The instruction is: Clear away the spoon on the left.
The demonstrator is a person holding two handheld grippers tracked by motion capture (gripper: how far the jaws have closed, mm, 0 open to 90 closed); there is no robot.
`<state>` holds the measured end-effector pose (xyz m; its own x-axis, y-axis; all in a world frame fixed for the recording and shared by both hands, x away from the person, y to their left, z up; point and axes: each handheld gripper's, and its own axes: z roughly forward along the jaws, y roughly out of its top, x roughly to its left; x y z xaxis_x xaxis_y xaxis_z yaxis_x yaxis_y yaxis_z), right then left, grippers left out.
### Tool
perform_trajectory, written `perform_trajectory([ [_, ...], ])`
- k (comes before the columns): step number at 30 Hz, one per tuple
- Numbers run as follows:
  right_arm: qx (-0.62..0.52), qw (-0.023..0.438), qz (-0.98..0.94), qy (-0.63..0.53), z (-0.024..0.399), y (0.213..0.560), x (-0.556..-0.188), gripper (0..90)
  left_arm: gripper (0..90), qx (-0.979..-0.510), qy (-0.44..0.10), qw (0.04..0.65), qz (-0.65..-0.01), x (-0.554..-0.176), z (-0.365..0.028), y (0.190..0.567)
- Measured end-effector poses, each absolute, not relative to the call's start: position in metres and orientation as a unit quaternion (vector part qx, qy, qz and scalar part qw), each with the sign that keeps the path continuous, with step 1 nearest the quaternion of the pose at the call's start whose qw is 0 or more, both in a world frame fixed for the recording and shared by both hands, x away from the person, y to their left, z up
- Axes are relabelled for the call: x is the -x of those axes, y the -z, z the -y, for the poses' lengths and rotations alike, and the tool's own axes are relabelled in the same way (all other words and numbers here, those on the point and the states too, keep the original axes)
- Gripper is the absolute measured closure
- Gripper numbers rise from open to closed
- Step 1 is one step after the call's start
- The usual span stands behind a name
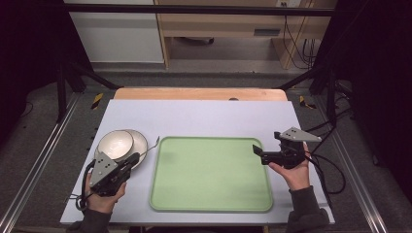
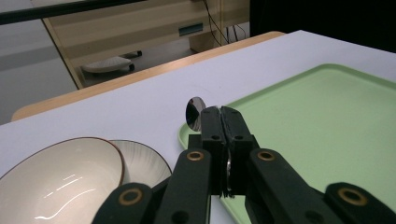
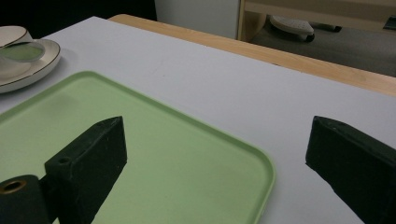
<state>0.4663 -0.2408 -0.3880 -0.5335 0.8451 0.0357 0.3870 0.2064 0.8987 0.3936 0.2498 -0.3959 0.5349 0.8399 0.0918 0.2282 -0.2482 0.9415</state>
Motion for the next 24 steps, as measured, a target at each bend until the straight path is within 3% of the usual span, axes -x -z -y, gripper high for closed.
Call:
perform_trajectory([
  [24,-0.42,0.24,-0.739,-0.468,0.24,0.389,-0.467,5.5,88.8,-0.77,-0.313,0.439,-0.342,-0.409,-0.219,0.418],
])
